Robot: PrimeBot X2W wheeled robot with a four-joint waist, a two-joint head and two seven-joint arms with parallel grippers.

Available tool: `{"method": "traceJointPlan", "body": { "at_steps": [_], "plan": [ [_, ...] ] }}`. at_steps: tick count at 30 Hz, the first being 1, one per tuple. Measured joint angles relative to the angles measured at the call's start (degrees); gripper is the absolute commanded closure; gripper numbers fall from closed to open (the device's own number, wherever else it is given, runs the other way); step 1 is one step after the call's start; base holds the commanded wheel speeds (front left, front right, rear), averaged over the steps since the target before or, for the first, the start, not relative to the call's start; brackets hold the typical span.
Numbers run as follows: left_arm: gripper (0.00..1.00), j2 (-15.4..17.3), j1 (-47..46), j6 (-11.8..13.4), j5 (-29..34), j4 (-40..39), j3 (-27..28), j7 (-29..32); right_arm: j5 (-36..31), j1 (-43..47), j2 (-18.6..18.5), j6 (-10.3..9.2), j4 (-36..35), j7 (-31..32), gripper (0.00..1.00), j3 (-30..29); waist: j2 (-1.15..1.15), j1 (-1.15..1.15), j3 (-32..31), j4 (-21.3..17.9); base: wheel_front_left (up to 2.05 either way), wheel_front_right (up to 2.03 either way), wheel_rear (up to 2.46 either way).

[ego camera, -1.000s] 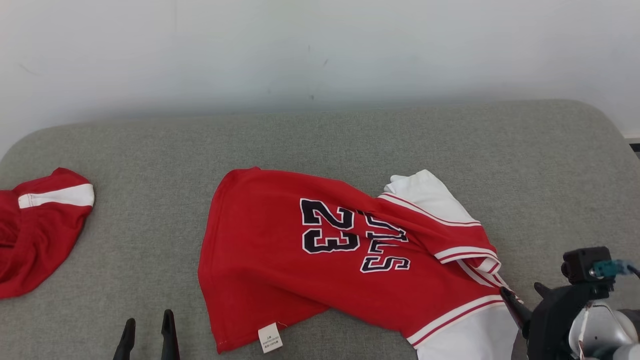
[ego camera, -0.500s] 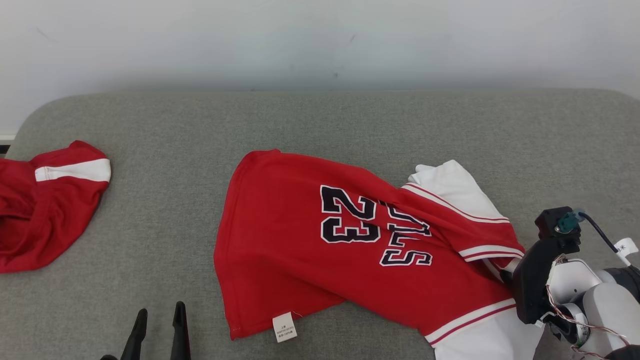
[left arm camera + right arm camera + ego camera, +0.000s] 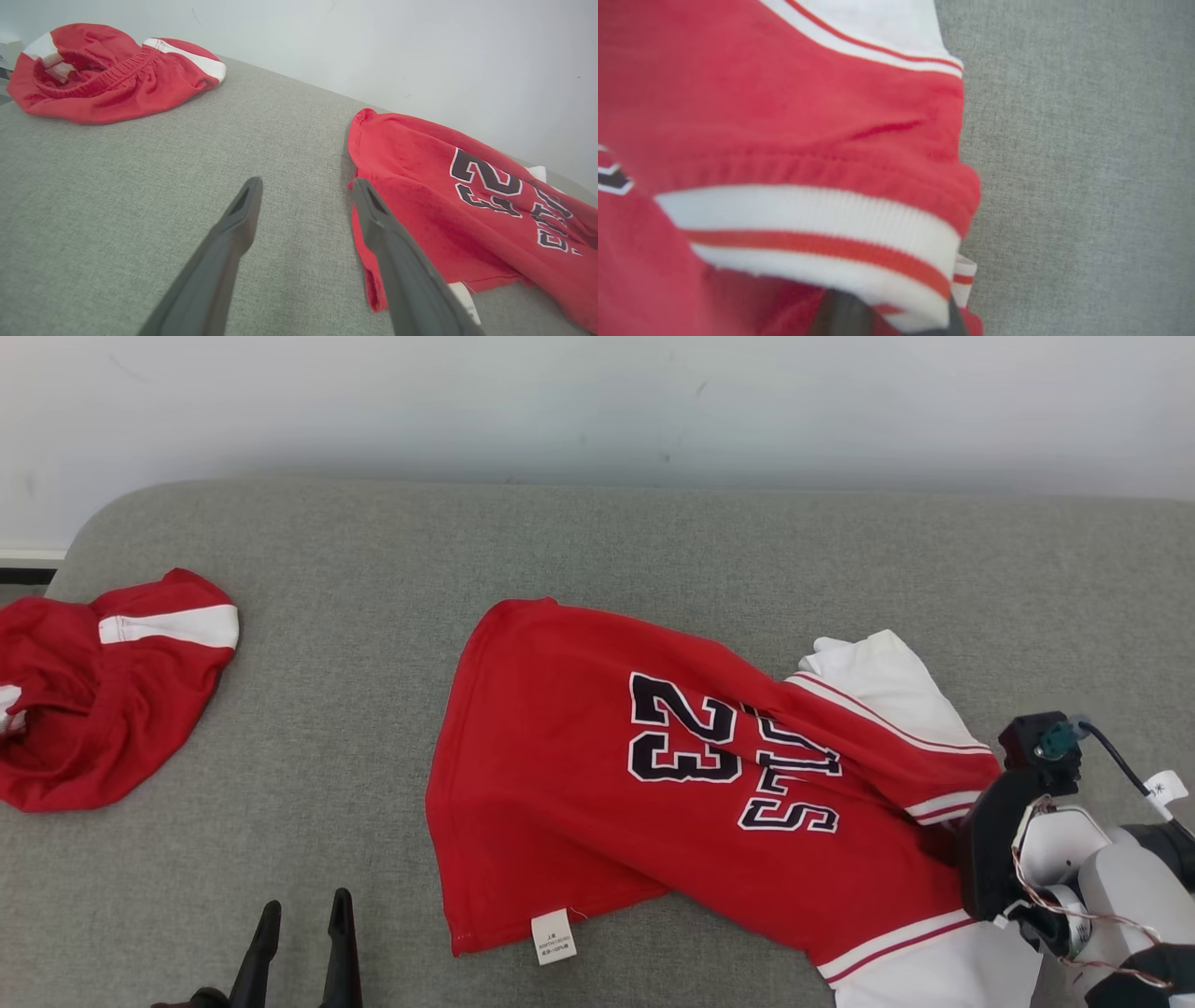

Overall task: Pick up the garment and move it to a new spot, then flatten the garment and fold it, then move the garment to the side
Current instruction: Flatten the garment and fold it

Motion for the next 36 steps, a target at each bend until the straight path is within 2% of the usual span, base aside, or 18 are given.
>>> {"method": "traceJointPlan", "body": {
  "at_steps": [6, 13, 23, 24, 25, 26, 29, 36],
  "plan": [
    [0.00, 0.0, -0.5, -0.3, 0.2, 0.0, -0.2, 0.0, 0.7, -3.5, 0.0, -0.01, 2.5, -3.8, 1.00, 0.2, 0.00, 0.00, 0.4, 0.5, 0.00, 0.00, 0.00],
    [0.00, 0.0, -1.1, -0.8, 0.3, 0.1, -0.5, 0.0, -0.9, -10.1, 1.6, -0.01, 6.4, -8.9, 1.00, -2.5, 0.00, 0.00, 1.5, 1.1, 0.00, 0.00, 0.00],
    [0.00, -0.2, -3.5, -1.3, 0.5, 0.3, -1.9, 0.0, -7.5, -20.1, 4.0, -0.01, 15.6, -15.8, 1.00, -10.8, 0.00, 0.00, 3.9, 3.7, 0.00, 0.00, 0.00],
    [0.00, -0.3, -3.6, -1.3, 0.5, 0.3, -1.9, 0.0, -8.0, -20.6, 4.3, -0.01, 16.3, -16.5, 0.74, -11.4, 0.00, 0.00, 4.1, 4.0, 0.00, 0.00, 0.00],
    [0.00, -0.3, -3.7, -1.3, 0.6, 0.3, -1.9, 0.0, -8.5, -21.0, 4.5, -0.01, 17.0, -17.2, 0.42, -11.7, 0.00, 0.00, 4.4, 4.2, 0.00, 0.00, 0.00],
    [0.00, -0.4, -3.7, -1.3, 0.6, 0.3, -1.8, 0.0, -8.8, -21.5, 4.7, -0.01, 17.6, -18.1, 0.00, -12.1, 0.00, 0.00, 4.6, 4.4, 0.00, 0.00, 0.00],
    [0.00, -0.5, -3.9, -1.3, 0.8, 0.2, -1.4, 0.0, -8.7, -22.1, 5.5, -0.01, 18.7, -21.0, 0.00, -12.9, 0.00, 0.00, 5.0, 4.7, 0.00, 0.00, 0.00],
    [0.00, -0.5, -3.5, -1.3, 1.0, 0.1, 0.3, 0.0, -6.3, -17.9, 5.3, -0.01, 18.3, -27.5, 0.00, -10.1, 0.00, 0.00, 3.4, 3.4, 0.00, 0.00, 0.00]
  ]
}}
